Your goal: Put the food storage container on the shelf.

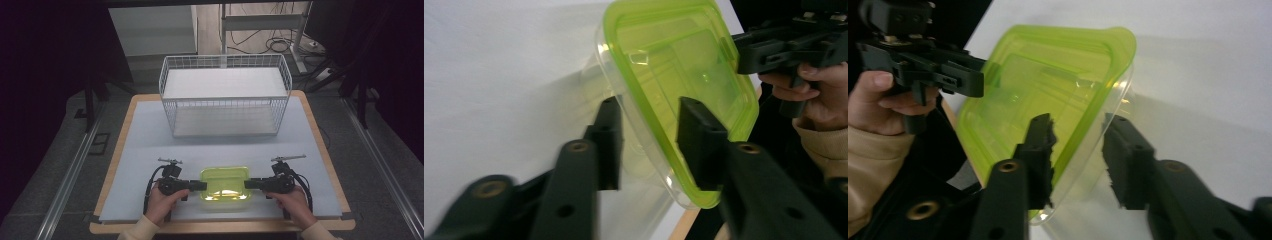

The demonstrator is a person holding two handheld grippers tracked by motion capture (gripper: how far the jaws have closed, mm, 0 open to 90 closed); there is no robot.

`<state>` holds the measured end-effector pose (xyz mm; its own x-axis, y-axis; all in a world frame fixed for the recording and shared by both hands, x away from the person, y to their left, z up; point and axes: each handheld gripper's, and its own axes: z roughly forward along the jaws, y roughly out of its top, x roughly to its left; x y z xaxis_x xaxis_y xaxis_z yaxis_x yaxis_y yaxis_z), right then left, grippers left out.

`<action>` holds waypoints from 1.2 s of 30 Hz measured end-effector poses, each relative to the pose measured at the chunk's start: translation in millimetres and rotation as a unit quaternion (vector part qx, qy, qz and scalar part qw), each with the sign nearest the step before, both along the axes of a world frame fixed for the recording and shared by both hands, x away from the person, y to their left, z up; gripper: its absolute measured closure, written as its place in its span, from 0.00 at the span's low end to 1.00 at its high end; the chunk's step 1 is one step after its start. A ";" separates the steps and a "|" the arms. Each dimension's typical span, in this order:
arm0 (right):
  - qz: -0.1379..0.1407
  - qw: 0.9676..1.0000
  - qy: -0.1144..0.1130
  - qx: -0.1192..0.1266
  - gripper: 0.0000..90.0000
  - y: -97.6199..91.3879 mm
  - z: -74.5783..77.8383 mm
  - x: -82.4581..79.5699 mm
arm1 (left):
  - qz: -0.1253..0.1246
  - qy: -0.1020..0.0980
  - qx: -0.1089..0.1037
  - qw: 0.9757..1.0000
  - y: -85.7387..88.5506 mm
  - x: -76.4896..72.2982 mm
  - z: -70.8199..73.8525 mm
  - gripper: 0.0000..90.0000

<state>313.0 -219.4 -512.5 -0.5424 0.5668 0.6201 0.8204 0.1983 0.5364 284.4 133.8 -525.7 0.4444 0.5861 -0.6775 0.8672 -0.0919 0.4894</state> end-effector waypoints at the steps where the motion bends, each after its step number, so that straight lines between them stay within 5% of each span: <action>1: 0.001 1.000 0.002 -0.003 0.75 0.7 -1.0 -0.3 | 0.003 -0.003 0.001 1.000 -0.7 -0.4 0.2 0.76; 12: -0.026 0.999 -0.004 0.030 0.90 -4.3 9.2 -9.3 | 0.014 -0.033 -0.016 0.999 4.6 -10.1 10.6 0.90; 36: -0.021 0.998 -0.039 0.042 0.90 -5.6 20.7 -17.1 | 0.011 -0.057 -0.021 0.998 6.4 -19.8 24.1 0.90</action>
